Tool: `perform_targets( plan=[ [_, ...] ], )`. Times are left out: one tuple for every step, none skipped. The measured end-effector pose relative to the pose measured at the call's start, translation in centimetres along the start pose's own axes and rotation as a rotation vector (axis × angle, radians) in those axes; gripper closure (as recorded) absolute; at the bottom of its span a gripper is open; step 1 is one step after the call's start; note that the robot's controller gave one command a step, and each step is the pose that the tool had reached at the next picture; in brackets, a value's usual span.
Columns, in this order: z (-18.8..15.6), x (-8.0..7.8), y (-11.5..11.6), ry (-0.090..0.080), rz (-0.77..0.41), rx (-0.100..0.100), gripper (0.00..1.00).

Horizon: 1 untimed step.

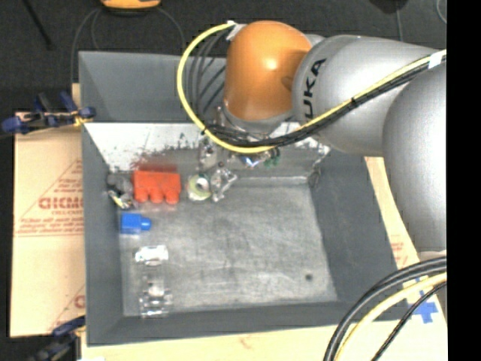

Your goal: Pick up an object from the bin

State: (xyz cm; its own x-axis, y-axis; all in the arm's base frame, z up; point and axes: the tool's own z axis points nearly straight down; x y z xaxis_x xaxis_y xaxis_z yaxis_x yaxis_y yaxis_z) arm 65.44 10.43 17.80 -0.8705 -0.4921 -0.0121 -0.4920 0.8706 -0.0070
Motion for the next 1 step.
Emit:
perform_targets(
  plan=[
    [-7.81,0.15,-0.45,0.0,0.012,0.001,1.0]
  ],
)
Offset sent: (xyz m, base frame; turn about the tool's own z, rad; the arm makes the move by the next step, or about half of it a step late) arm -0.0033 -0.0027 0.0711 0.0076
